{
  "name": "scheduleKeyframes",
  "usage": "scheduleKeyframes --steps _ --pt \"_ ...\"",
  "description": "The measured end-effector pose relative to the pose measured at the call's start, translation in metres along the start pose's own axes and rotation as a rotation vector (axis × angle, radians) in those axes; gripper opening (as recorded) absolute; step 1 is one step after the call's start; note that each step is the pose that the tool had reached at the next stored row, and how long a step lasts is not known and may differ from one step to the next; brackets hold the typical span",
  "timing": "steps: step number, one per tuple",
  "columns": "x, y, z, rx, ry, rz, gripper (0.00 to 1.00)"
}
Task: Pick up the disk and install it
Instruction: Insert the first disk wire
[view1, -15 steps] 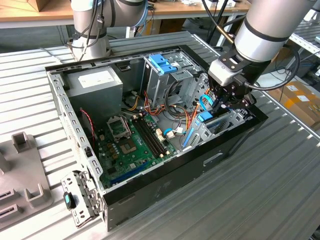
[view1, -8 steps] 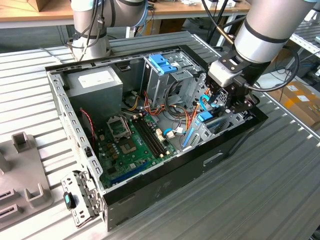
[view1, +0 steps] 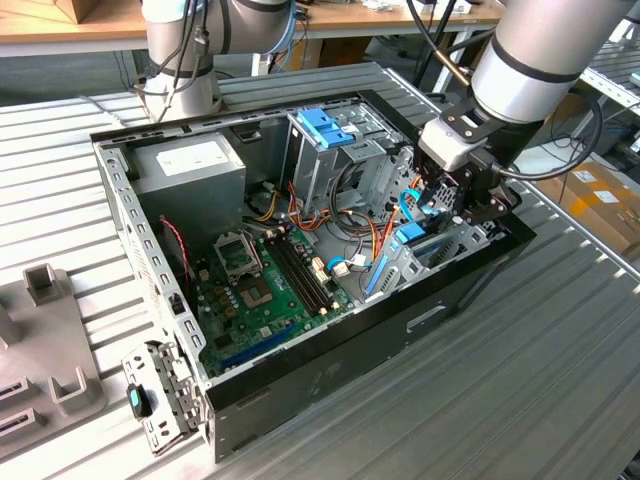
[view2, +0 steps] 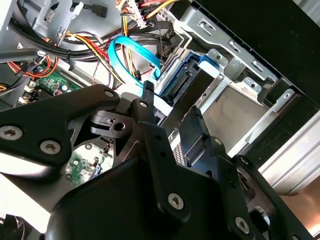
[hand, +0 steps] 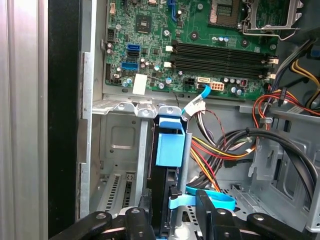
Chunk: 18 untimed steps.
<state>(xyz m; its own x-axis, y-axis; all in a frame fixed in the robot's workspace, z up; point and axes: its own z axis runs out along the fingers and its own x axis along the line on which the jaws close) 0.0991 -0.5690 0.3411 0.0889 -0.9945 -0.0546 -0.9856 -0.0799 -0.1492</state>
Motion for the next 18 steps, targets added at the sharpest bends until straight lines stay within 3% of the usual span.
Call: scheduleKeyframes --steps 7,8,9,10,12,15,17,18 --pt "0.0 -0.0001 -0.0001 -0.0001 0.0002 0.0 0.48" --pt "0.0001 -0.0003 -0.0001 -0.0019 0.0006 0.0 0.48" --pt "0.0001 -0.0007 0.0 -0.0082 0.0016 0.0 0.48" --pt "0.0002 -0.0017 0.0001 -0.0245 0.0036 0.001 0.48" --pt "0.0007 -0.0073 0.001 -0.0848 0.0029 0.004 0.48" --pt "0.0008 -0.0099 0.0012 -0.1119 0.0007 0.006 0.48" --pt "0.0009 -0.0098 0.0012 -0.1122 0.0008 0.006 0.48" --pt "0.0008 -0.0101 -0.0003 -0.1182 0.0008 0.006 0.48"
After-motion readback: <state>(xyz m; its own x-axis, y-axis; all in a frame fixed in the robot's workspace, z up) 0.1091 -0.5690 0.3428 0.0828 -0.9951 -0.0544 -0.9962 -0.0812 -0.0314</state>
